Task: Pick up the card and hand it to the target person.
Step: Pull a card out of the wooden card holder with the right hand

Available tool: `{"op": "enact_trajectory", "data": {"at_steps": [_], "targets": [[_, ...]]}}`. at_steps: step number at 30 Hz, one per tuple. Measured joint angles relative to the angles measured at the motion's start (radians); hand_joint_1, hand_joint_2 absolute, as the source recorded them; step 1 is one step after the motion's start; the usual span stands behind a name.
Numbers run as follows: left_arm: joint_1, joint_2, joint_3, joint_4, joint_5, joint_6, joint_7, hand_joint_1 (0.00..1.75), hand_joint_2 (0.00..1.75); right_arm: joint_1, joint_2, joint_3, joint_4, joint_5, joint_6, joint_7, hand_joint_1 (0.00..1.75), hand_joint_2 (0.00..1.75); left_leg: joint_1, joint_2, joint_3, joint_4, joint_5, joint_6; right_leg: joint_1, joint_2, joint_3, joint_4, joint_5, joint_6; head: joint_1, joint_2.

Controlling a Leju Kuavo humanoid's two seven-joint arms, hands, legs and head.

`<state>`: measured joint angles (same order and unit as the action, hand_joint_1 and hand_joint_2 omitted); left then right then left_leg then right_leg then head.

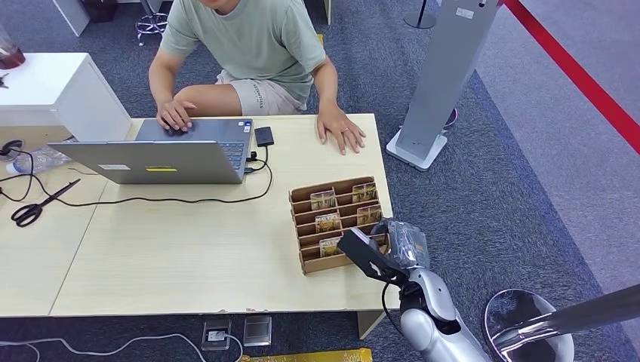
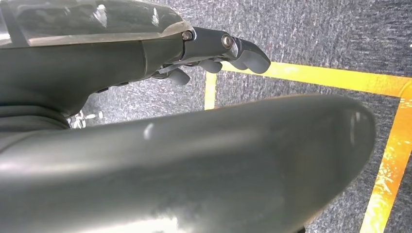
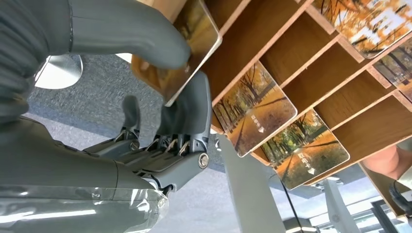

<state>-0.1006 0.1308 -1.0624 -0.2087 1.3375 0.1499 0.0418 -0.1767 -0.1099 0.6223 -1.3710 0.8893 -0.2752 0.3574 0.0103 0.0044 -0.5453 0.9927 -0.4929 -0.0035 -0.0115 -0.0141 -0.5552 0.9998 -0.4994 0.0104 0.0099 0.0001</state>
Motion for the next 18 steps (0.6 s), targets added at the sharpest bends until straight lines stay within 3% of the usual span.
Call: {"op": "enact_trajectory", "data": {"at_steps": [7,11,18], "targets": [[0.0,0.0,-0.001,0.0,0.0,0.0,0.0,0.0,0.0,0.0,0.0,-0.001,0.0,-0.008,0.002,0.001,1.29,1.75,0.0,0.0,0.0,0.0,0.0,0.0,0.0,0.0,0.0,0.0,0.0,0.0,0.0,0.0],[0.0,0.0,-0.001,0.0,0.0,0.0,0.0,0.0,0.0,0.001,0.0,-0.001,0.0,-0.012,0.003,0.0,1.72,1.75,0.0,0.0,0.0,0.0,0.0,0.0,0.0,0.0,0.0,0.0,0.0,0.0,0.0,0.0],[0.0,0.0,-0.006,0.0,-0.001,0.0,0.0,0.0,0.0,0.002,0.0,-0.001,0.004,-0.02,0.002,-0.002,1.68,1.75,0.0,0.0,0.0,0.0,0.0,0.0,0.0,0.0,0.0,0.0,0.0,0.0,0.0,0.0]]}}
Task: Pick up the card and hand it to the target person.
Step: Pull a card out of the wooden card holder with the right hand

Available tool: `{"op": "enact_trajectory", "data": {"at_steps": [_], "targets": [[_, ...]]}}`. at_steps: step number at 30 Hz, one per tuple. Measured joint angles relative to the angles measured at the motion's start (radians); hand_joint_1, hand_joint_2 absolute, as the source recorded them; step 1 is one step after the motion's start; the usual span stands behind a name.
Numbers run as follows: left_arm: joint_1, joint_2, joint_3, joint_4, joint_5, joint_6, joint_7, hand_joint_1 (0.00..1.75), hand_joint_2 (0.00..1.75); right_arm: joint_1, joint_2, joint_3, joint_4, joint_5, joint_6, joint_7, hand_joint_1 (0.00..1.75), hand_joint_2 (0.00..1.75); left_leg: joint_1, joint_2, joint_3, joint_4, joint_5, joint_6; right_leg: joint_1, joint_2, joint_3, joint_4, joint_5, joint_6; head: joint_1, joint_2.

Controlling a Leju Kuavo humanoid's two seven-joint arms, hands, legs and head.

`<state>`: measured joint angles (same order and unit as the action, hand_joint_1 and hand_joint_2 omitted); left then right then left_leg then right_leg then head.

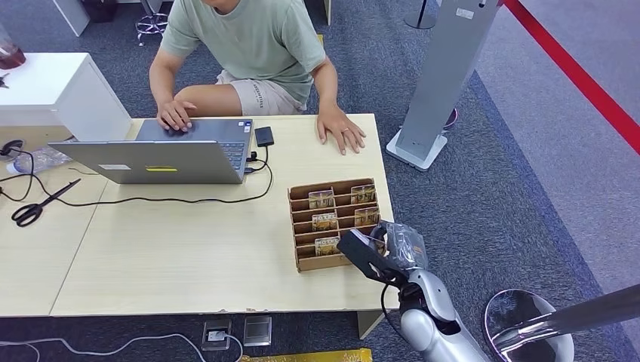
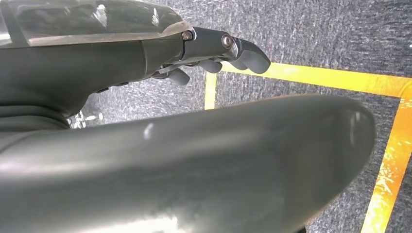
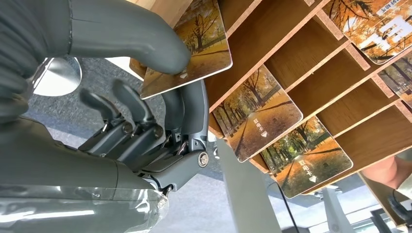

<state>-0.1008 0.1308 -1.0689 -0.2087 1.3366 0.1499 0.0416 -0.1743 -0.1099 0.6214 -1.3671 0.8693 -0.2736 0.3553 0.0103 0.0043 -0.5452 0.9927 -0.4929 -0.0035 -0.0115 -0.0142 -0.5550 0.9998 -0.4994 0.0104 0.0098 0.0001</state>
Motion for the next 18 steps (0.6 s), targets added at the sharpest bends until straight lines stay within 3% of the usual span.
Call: {"op": "enact_trajectory", "data": {"at_steps": [3,18], "targets": [[0.0,0.0,-0.004,0.0,-0.001,0.0,0.0,0.0,0.0,0.0,0.0,0.0,0.002,-0.003,-0.004,-0.001,1.61,1.75,0.0,0.0,0.0,0.0,0.0,0.0,0.0,0.0,0.0,0.0,0.0,0.0,0.0,0.0],[0.0,0.0,-0.005,0.0,-0.005,-0.001,-0.019,0.0,0.0,0.005,0.0,0.002,-0.01,0.026,-0.045,-0.022,1.61,1.75,0.0,0.0,0.0,0.0,0.0,0.0,0.0,0.0,0.0,0.0,0.0,0.0,0.0,0.0]]}}
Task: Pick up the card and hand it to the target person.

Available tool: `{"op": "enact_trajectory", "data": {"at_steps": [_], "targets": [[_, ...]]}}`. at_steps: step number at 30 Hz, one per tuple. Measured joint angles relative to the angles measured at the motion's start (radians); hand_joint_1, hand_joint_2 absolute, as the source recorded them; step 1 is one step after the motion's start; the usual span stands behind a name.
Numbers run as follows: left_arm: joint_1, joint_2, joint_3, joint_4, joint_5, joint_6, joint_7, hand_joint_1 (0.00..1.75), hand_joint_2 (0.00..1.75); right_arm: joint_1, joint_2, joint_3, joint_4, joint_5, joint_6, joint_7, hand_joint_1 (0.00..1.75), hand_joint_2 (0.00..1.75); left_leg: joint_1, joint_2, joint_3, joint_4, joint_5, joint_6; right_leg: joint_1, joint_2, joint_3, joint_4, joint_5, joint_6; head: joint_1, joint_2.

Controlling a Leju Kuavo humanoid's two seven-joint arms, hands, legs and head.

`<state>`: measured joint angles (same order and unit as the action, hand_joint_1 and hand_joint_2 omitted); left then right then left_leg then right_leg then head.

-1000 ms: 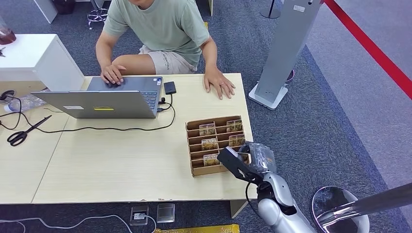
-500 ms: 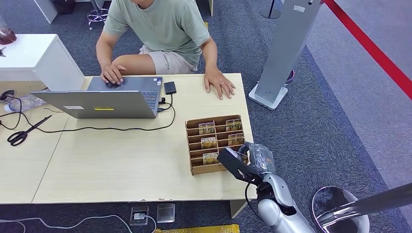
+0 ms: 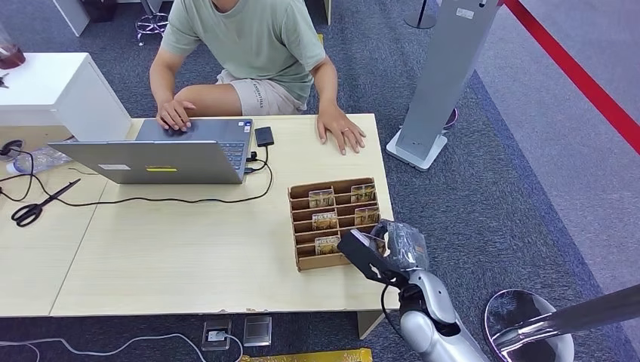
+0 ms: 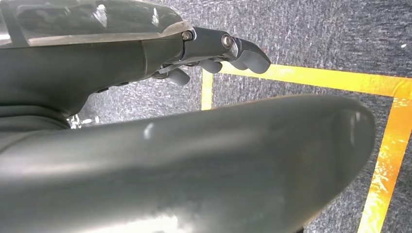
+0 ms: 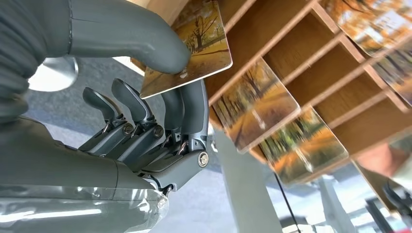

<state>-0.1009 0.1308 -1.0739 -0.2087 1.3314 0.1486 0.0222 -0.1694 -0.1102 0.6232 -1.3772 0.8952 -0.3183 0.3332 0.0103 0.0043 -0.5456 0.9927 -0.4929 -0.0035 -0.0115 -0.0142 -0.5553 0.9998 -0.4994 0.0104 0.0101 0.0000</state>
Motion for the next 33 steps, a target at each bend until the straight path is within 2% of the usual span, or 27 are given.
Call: {"op": "enact_trajectory", "data": {"at_steps": [5,9,12,22,27,33], "targets": [[0.0,0.0,0.0,0.0,0.004,-0.002,-0.003,0.0,0.0,0.007,-0.002,0.0,-0.043,0.046,-0.045,-0.044,1.61,1.75,0.0,0.0,0.0,0.0,0.0,0.0,0.0,0.0,0.0,0.0,0.0,0.0,0.0,0.0],[0.001,0.0,0.0,0.0,0.004,-0.003,-0.006,0.0,0.0,0.016,-0.003,-0.002,-0.13,0.106,-0.141,-0.126,1.61,1.75,0.0,0.0,0.0,0.0,0.0,0.0,0.0,0.0,0.0,0.0,0.0,0.0,-0.002,0.0],[0.001,0.0,0.0,0.0,0.004,-0.003,-0.008,0.0,0.0,0.022,-0.003,-0.003,-0.166,0.119,-0.181,-0.155,1.61,1.75,0.0,0.0,0.0,0.0,0.0,0.0,0.0,0.0,0.0,0.0,0.0,0.0,-0.001,0.0],[0.001,0.0,0.0,0.0,-0.004,-0.009,-0.008,0.0,0.0,-0.005,0.002,-0.001,-0.192,0.08,-0.195,-0.18,1.61,1.75,0.0,0.0,-0.001,0.0,0.0,0.0,0.0,0.0,0.0,0.0,0.0,0.0,0.0,0.0],[-0.002,-0.001,-0.002,0.0,-0.014,-0.017,-0.008,0.0,0.0,-0.102,0.027,0.007,-0.125,0.012,-0.175,-0.193,1.61,1.75,0.0,0.0,-0.001,0.0,0.0,0.0,0.0,0.0,0.0,0.001,0.0,0.0,-0.001,0.0],[-0.009,-0.001,-0.007,0.0,-0.016,-0.022,-0.022,0.0,0.0,-0.302,0.078,0.028,0.06,-0.06,-0.154,-0.184,1.61,1.75,0.0,0.0,-0.001,0.0,0.001,0.0,0.0,-0.001,0.0,0.002,0.0,0.0,-0.001,0.0]]}}
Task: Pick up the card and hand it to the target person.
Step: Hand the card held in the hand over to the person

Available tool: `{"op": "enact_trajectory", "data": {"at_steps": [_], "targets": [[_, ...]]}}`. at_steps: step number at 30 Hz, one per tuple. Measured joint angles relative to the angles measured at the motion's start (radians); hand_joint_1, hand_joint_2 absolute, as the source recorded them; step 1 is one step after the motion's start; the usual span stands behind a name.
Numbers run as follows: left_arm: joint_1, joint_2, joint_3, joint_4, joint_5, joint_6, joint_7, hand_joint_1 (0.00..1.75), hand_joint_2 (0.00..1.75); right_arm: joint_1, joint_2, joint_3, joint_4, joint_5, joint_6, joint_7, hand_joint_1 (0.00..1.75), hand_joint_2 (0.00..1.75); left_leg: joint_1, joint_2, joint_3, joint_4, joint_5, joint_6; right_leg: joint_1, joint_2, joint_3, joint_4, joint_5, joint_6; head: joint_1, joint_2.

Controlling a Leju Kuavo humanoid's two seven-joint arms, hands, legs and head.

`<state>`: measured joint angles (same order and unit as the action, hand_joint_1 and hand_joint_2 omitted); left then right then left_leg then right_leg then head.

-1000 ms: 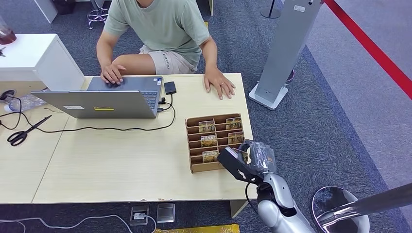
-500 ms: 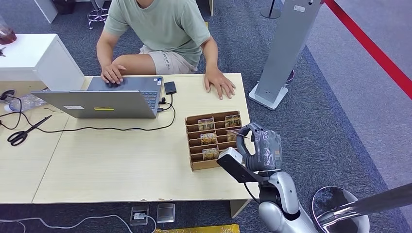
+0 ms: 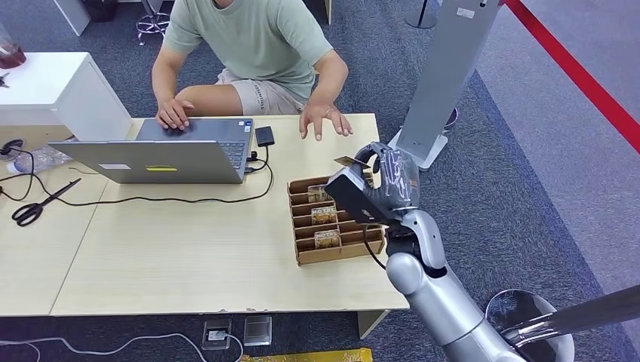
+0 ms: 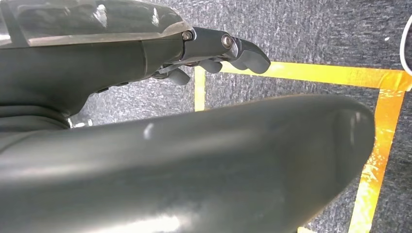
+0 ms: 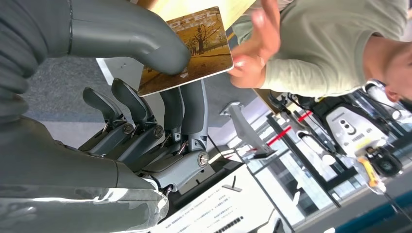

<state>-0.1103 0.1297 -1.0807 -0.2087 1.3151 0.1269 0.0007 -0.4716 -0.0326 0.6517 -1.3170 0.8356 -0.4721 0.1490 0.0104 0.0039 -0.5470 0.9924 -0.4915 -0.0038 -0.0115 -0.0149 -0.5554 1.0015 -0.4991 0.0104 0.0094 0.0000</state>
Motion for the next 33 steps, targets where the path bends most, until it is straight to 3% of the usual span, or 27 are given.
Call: {"op": "enact_trajectory", "data": {"at_steps": [9,19,23,33], "targets": [[-0.002,0.0,-0.01,0.0,0.011,0.014,0.038,0.0,0.0,-0.186,0.094,0.023,0.284,-0.05,-0.011,-0.039,1.61,1.75,0.0,0.0,-0.001,0.0,0.0,0.0,0.0,0.0,-0.001,0.0,0.0,0.0,0.0,0.0],[-0.001,0.0,-0.011,0.0,0.034,0.018,0.008,0.0,0.0,-0.292,0.201,0.053,0.515,-0.06,-0.023,-0.073,1.61,1.75,0.0,0.0,0.0,0.0,0.0,0.0,0.0,0.0,-0.001,0.0,0.0,0.0,0.0,0.0],[0.0,0.0,-0.011,0.0,0.042,0.018,0.011,0.0,0.0,-0.315,0.233,0.064,0.582,-0.062,-0.026,-0.078,0.0,1.75,0.0,0.0,0.0,0.0,0.0,0.0,0.0,0.0,-0.001,0.0,0.0,0.0,0.0,0.0],[0.001,0.0,-0.011,0.0,0.049,0.018,0.017,0.0,0.0,-0.33,0.264,0.079,0.679,-0.098,-0.042,-0.091,0.0,1.75,0.0,0.0,0.0,0.0,0.0,0.0,0.0,0.0,-0.001,0.0,0.0,0.0,0.0,0.0]]}}
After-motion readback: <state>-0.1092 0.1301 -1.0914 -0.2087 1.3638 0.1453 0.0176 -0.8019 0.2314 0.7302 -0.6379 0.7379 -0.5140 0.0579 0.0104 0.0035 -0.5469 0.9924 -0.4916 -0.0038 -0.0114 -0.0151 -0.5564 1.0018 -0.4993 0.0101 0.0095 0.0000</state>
